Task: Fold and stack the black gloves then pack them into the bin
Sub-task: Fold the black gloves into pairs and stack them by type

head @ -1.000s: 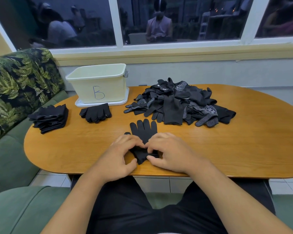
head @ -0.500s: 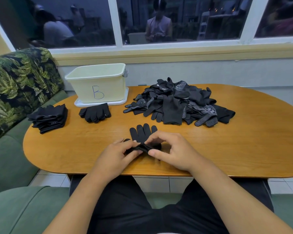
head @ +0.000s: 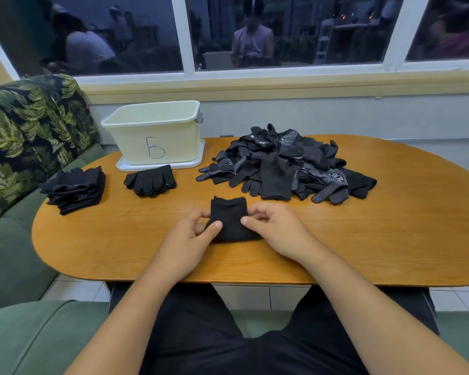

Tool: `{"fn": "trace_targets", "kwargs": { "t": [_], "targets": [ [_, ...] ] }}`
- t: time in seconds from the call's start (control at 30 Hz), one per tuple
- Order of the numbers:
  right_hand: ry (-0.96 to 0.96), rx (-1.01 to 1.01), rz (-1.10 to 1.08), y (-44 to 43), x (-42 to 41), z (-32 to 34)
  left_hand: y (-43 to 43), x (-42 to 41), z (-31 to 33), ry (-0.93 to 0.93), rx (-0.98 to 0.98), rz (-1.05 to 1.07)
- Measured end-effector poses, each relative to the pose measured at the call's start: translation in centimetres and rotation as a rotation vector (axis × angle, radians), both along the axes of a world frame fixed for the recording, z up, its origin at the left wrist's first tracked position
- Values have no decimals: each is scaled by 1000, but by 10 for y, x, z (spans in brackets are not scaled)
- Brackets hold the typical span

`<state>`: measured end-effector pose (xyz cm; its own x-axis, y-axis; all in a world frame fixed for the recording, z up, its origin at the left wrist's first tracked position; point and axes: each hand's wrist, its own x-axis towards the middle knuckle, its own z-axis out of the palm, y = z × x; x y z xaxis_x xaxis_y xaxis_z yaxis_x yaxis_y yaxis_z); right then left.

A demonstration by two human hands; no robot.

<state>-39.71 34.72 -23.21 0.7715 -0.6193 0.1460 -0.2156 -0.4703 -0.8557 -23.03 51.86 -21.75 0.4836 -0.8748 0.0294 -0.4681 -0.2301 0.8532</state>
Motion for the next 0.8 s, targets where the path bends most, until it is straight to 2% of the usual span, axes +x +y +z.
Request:
{"fn": "trace_targets", "kwargs": {
  "t": [0.1, 0.27, 0.53, 0.7, 0.8],
  "targets": [
    [46, 54, -29, -5, 10, 4, -13, -2, 0, 11, -1, 140],
    [148, -105, -186, -4, 23, 6, -35, -7, -8, -159, -27, 321],
    [246, -395, -372, 11, 34, -1, -45, -6, -25, -544, 26, 266],
    [281, -698, -426, 14, 30, -5, -47, -7, -28, -717, 138, 241],
    [202, -881, -220, 3, 26, -7, -47, -7, -28, -730, 176, 258]
  ]
}}
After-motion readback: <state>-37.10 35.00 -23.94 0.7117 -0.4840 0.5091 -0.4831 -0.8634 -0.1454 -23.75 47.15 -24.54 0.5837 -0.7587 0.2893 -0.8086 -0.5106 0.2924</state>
